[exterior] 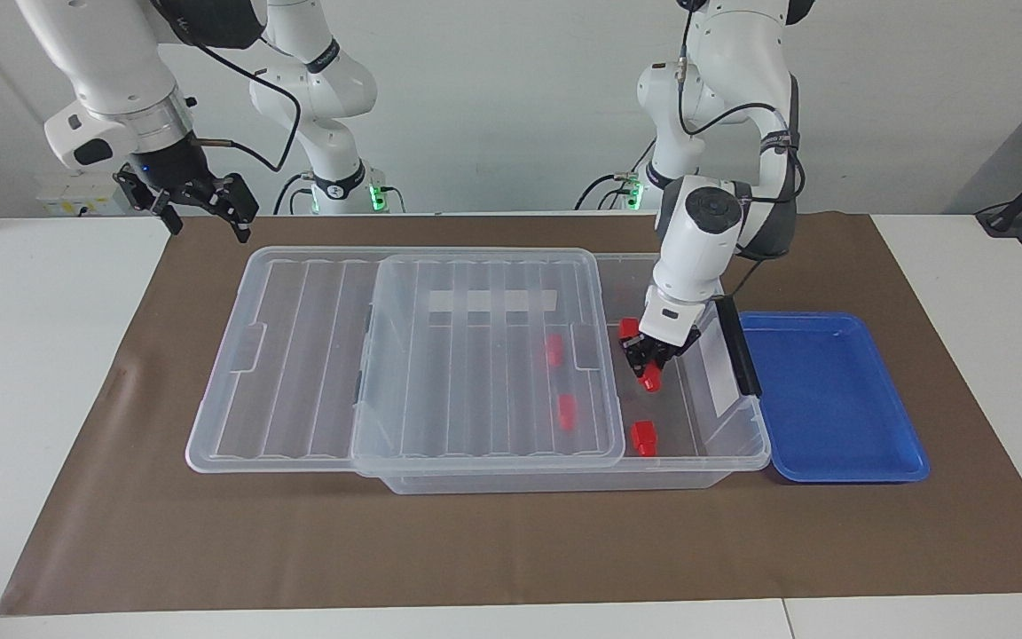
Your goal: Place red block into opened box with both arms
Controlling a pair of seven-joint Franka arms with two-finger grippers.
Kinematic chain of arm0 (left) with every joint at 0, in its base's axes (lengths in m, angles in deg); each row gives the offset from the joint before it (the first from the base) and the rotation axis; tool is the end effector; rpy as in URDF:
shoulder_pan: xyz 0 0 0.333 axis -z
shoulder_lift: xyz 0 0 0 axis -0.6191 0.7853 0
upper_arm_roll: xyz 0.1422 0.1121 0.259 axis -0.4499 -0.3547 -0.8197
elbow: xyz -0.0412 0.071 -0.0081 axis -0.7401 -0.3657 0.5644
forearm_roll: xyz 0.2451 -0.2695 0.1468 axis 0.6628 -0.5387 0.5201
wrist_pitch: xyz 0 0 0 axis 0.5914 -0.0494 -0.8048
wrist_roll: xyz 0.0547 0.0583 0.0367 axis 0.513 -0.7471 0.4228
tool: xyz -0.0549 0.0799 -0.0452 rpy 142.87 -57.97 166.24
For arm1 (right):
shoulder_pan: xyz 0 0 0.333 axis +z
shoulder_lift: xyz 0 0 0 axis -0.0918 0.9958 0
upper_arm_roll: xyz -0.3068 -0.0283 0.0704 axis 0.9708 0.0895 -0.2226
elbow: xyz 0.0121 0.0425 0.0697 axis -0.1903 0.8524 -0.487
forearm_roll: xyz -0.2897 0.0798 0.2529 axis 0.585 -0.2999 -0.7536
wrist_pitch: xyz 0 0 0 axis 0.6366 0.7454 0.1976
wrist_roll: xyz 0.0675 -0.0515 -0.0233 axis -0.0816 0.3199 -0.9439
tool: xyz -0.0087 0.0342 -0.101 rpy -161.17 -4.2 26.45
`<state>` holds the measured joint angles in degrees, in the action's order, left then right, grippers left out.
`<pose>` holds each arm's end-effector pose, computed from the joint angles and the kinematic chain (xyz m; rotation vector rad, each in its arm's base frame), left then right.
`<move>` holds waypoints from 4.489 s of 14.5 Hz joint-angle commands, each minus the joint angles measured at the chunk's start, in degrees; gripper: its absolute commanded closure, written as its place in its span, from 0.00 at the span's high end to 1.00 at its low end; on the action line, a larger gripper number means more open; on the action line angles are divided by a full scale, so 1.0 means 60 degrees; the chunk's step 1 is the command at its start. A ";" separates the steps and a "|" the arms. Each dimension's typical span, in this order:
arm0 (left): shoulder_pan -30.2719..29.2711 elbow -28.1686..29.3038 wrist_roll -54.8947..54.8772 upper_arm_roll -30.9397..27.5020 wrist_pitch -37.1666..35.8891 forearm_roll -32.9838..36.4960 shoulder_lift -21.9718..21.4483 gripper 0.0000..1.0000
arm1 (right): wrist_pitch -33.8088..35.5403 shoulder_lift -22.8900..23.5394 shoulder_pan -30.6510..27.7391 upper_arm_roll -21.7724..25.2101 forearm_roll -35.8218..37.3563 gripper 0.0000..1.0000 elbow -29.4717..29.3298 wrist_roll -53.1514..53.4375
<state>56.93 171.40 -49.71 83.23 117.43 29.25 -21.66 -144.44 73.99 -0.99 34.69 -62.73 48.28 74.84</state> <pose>0.5658 -0.2244 0.3604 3.0618 0.3185 0.1427 0.5353 -0.0104 0.6272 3.0902 -0.2494 -0.0221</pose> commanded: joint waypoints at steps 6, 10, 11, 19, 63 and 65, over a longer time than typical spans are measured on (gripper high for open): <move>0.0153 0.0556 -0.0095 -0.0161 0.1132 0.0076 0.0363 0.00 | 0.0043 -0.0018 0.0034 0.0078 -0.0280 1.00 -0.0010 -0.0230; 0.0168 0.0645 -0.0080 -0.0161 0.1353 0.0076 0.0553 0.00 | 0.0247 0.0041 0.0034 0.0063 -0.0368 1.00 -0.0113 -0.0245; 0.0168 0.0645 -0.0080 -0.0161 0.1353 0.0076 0.0568 0.03 | 0.0263 0.0041 0.0034 0.0063 -0.0441 1.00 -0.0113 -0.0245; 0.0153 0.0179 0.0052 -0.0161 0.0552 0.0061 0.0554 1.00 | 0.0116 -0.0003 -0.0010 0.0063 -0.0529 1.00 -0.0025 -0.0230; -0.3978 -0.2753 -0.5925 -0.0220 -0.6513 0.0896 -0.3226 1.00 | -0.4469 0.2590 -0.1080 0.0107 -0.2991 0.00 0.1103 -0.6999; -0.3978 -0.2782 -0.5939 -0.0219 -0.6543 0.0896 -0.3226 1.00 | -0.4454 0.2590 -0.0846 0.0107 -0.2991 0.00 0.1103 -0.6662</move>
<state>32.83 152.63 -84.95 82.07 76.86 34.42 -39.12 -171.30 89.63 -7.24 35.43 -78.84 54.60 33.25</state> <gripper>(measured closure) 0.000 0.991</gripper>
